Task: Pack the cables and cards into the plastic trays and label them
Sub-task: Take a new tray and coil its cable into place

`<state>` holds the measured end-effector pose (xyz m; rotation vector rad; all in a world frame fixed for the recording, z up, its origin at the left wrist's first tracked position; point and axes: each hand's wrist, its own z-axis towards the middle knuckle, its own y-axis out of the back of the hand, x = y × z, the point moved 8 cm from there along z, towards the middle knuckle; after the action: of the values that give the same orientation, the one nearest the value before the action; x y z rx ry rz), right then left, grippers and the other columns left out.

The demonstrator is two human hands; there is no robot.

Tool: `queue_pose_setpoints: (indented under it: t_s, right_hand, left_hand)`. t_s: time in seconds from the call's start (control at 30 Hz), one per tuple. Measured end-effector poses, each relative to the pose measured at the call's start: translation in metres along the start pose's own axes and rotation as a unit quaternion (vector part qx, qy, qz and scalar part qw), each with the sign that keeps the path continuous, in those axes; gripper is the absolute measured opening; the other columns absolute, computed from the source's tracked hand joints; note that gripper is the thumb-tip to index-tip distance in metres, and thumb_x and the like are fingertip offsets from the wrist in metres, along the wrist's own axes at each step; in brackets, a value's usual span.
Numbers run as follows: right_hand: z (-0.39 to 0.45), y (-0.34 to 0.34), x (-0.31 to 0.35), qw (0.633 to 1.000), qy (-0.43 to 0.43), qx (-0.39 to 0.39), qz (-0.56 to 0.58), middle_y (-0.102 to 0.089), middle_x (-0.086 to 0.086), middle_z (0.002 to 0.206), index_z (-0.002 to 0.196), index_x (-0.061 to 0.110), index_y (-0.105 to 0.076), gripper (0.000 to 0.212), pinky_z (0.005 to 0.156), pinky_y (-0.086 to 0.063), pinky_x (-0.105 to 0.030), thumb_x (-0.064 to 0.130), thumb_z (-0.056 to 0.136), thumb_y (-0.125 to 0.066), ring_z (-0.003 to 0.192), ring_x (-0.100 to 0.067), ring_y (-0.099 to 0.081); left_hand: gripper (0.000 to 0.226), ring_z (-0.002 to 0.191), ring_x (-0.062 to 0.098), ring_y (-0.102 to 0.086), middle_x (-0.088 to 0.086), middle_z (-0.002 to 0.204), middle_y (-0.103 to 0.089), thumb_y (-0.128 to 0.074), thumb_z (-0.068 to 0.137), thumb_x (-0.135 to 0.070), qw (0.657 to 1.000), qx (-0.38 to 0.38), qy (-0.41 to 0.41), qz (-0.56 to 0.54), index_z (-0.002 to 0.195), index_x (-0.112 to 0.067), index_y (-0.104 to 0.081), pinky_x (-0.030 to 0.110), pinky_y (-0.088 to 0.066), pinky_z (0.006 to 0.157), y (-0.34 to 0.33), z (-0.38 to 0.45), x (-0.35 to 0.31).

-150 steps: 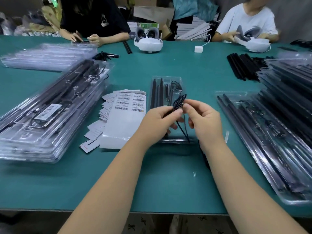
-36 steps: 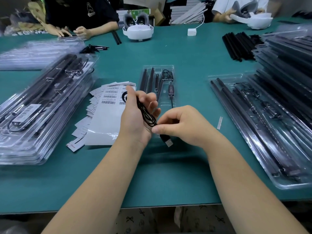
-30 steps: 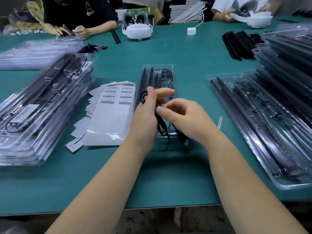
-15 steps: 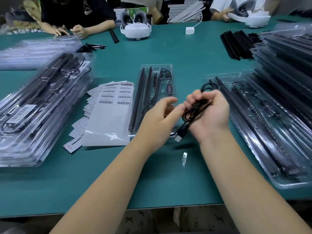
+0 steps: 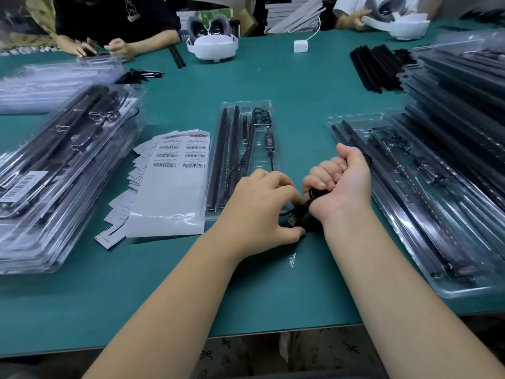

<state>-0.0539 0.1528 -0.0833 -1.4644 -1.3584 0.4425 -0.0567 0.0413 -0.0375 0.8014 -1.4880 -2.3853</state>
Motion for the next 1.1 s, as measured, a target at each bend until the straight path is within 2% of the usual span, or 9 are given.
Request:
queue_pose_setpoints:
  t_s: [0.1,0.27,0.5,0.63,0.73,0.8,0.9,1.0,1.1]
  right_hand:
    - [-0.001,-0.003,0.004,0.996,0.008,0.0,-0.09,-0.02,0.008,0.041,0.049,0.021,-0.026,0.046,0.032,-0.019,-0.017,0.02,0.088,-0.051,0.03,-0.009,-0.017]
    - [-0.002,-0.009,0.012,0.958,0.059,0.01,-0.281,-0.032,0.006,0.041,0.055,0.02,-0.03,0.04,0.037,-0.029,-0.016,0.019,0.088,-0.053,0.033,-0.011,-0.026]
    - [-0.008,-0.016,0.02,0.912,0.103,0.03,-0.397,-0.041,0.004,0.043,0.051,0.02,-0.038,0.04,0.04,-0.037,-0.019,0.021,0.086,-0.057,0.037,-0.013,-0.034]
    - [-0.013,-0.029,0.02,0.87,0.172,0.064,-0.458,-0.03,0.009,0.041,0.061,0.021,-0.032,0.039,0.039,-0.031,-0.018,0.024,0.091,-0.056,0.038,-0.011,-0.026]
    - [-0.018,-0.04,0.007,0.855,0.142,0.151,-0.475,-0.028,0.009,0.042,0.06,0.019,-0.044,0.036,0.037,-0.025,-0.016,0.032,0.091,-0.057,0.038,-0.009,-0.023]
    - [-0.022,-0.045,-0.003,0.815,0.111,0.209,-0.529,-0.033,0.01,0.043,0.059,0.022,-0.053,0.031,0.038,-0.027,-0.016,0.042,0.082,-0.058,0.039,-0.007,-0.028]
    - [-0.032,-0.053,-0.008,0.731,0.137,0.278,-0.608,-0.046,0.013,0.054,0.07,0.025,-0.059,0.023,0.049,-0.036,-0.014,0.046,0.067,-0.07,0.051,-0.004,-0.043]
    - [-0.036,-0.053,-0.01,0.684,0.135,0.308,-0.647,-0.048,0.016,0.059,0.084,0.021,-0.055,0.043,0.051,-0.038,-0.014,0.027,0.054,-0.086,0.056,-0.002,-0.044]
    - [-0.035,-0.048,-0.016,0.596,0.157,0.268,-0.741,-0.055,0.008,0.072,0.086,0.013,-0.053,0.043,0.054,-0.039,-0.018,0.016,0.06,-0.087,0.062,-0.006,-0.048]
  left_hand:
    - [0.026,0.091,0.028,-0.052,0.001,0.102,-0.064,-0.071,0.07,-0.023,0.999,-0.027,-0.024,0.019,0.095,-0.014,-0.071,0.045,-0.043,0.078,0.004,-0.001,-0.006]
    - [0.021,0.072,0.02,-0.059,-0.001,0.081,-0.068,-0.073,0.073,-0.024,0.994,-0.088,-0.05,-0.048,0.091,-0.013,-0.073,0.033,-0.05,0.068,0.021,-0.006,-0.008]
    - [0.01,0.064,0.021,-0.06,0.002,0.072,-0.068,-0.074,0.079,-0.018,0.982,-0.153,-0.078,-0.073,0.084,-0.009,-0.075,0.031,-0.05,0.061,0.031,-0.009,-0.011]
    - [0.014,0.06,0.009,-0.054,-0.01,0.072,-0.066,-0.074,0.078,-0.015,0.959,-0.206,-0.036,-0.192,0.09,-0.02,-0.071,0.029,-0.05,0.063,0.036,-0.012,-0.003]
    - [0.027,0.06,0.008,-0.055,-0.015,0.077,-0.067,-0.075,0.075,-0.016,0.934,-0.199,0.018,-0.296,0.09,-0.034,-0.061,0.021,-0.05,0.064,0.034,-0.012,0.003]
    - [0.032,0.063,0.013,-0.061,-0.011,0.075,-0.069,-0.076,0.072,-0.013,0.91,-0.195,0.056,-0.361,0.082,-0.038,-0.059,0.028,-0.052,0.066,0.031,-0.01,0.01]
    - [0.031,0.063,0.018,-0.059,0.001,0.065,-0.066,-0.079,0.064,-0.014,0.864,-0.206,0.103,-0.448,0.074,-0.033,-0.057,0.043,-0.053,0.063,0.029,-0.01,0.025]
    - [0.035,0.059,0.011,-0.063,-0.002,0.064,-0.069,-0.078,0.062,-0.006,0.824,-0.204,0.121,-0.515,0.079,-0.02,-0.052,0.025,-0.052,0.06,0.027,-0.009,0.035]
    - [0.035,0.06,0.011,-0.064,0.0,0.064,-0.07,-0.074,0.063,0.002,0.815,-0.197,0.126,-0.53,0.077,-0.017,-0.049,0.023,-0.052,0.059,0.024,-0.008,0.038]
